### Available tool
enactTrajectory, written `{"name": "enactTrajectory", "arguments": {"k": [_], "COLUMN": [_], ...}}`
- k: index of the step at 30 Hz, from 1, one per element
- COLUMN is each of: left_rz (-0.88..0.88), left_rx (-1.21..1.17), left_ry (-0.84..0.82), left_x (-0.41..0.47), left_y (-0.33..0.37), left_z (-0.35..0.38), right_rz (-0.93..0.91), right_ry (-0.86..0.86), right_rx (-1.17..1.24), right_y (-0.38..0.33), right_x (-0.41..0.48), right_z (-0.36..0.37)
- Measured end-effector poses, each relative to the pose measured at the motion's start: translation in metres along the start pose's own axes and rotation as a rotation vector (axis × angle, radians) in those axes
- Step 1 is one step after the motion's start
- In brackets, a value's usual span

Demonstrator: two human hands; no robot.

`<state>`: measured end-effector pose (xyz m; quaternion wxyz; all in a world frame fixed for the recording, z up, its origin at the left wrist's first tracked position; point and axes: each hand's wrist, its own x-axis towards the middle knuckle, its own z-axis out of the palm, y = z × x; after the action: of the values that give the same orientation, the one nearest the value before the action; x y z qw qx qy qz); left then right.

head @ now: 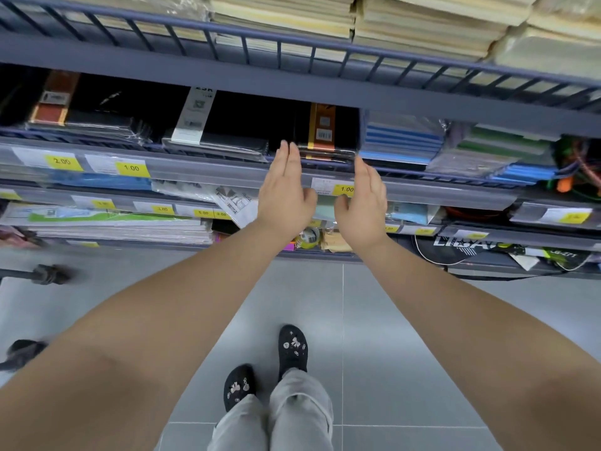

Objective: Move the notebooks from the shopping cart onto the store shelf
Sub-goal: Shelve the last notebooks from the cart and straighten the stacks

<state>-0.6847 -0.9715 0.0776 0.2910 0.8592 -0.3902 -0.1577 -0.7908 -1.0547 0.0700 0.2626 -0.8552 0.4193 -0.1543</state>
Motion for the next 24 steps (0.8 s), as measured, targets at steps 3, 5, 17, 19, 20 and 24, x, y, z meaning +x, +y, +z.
{"name": "enactTrajectory", "arguments": {"k": [3,5,17,19,20,24], "left_rz": [-0.067,-0.108,-0.194,-0.181,-0.171,-0.13], "left_rx": [0.029,0.087,-0.001,-0.007,-0.007,0.006], "left_ry": [0.026,0.014,0.096,0.088,0.078,0.035], "left_x": [0.012,0.018,0.028,0.027,0.025,0.02], "left_y": [0.013,0.018,0.022,0.02,0.019,0.014], "left_z": [0.001,0.002,0.006,0.004,0.002,-0.001], "right_rz": [0.06,0.095,0.346,0.343,0.338,0.3], "right_ry": [-0.019,-0.018,0.035,0.04,0.04,0.034], "right_rx": [0.085,0.149,0.498,0.518,0.522,0.518], "right_y": [-0.002,-0.004,-0.01,-0.009,-0.009,-0.006], "right_x": [0.008,0.011,0.037,0.036,0.033,0.025], "right_z": [0.002,0.006,0.007,0.006,0.004,0.0]}}
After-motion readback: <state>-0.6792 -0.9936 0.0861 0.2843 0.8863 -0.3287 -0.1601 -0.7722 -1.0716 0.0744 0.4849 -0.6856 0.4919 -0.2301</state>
